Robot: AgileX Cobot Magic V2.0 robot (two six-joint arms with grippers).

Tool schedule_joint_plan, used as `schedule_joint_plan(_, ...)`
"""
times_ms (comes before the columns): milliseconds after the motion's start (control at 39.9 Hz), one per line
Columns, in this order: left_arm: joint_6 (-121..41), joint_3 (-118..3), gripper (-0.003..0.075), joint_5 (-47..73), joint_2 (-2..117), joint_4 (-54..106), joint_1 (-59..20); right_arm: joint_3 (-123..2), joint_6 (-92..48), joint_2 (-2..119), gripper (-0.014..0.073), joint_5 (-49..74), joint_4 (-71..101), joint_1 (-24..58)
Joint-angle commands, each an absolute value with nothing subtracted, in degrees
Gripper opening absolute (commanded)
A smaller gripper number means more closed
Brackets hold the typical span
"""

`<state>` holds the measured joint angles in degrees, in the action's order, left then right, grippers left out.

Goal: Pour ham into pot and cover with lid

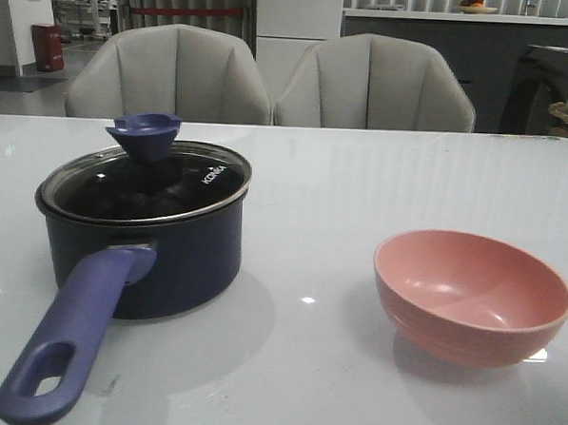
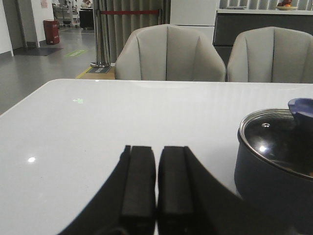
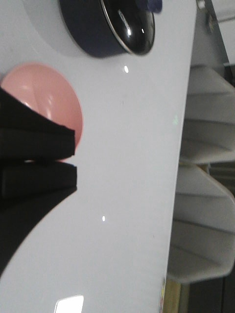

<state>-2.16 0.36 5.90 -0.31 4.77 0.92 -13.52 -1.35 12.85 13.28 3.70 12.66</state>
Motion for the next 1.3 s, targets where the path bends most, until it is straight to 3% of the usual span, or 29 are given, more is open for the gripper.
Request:
schedule_joint_plan(0, -1.74, 2.25, 0.0114, 1.85, -1.57, 5.22, 0.91, -12.95, -1.74, 9.95, 0.0148, 5.90, 3.06, 6.89)
schedule_joint_plan(151, -1.74, 2.25, 0.0114, 1.85, -1.57, 5.22, 0.91, -6.08, -1.74, 3.37, 0.0148, -0.86, 2.61, 1.83)
schedule_joint_plan(351, -1.74, 2.25, 0.0114, 1.85, -1.46, 5.22, 0.91, 2.08, -1.22, -1.53, 0.0148, -7.78, 1.13, 1.65)
schedule_joint_plan(1280, -1.74, 2.25, 0.0114, 1.85, -1.46, 5.22, 0.91, 2.09, -0.56, -1.60, 0.0148, -7.30, 0.00, 1.65)
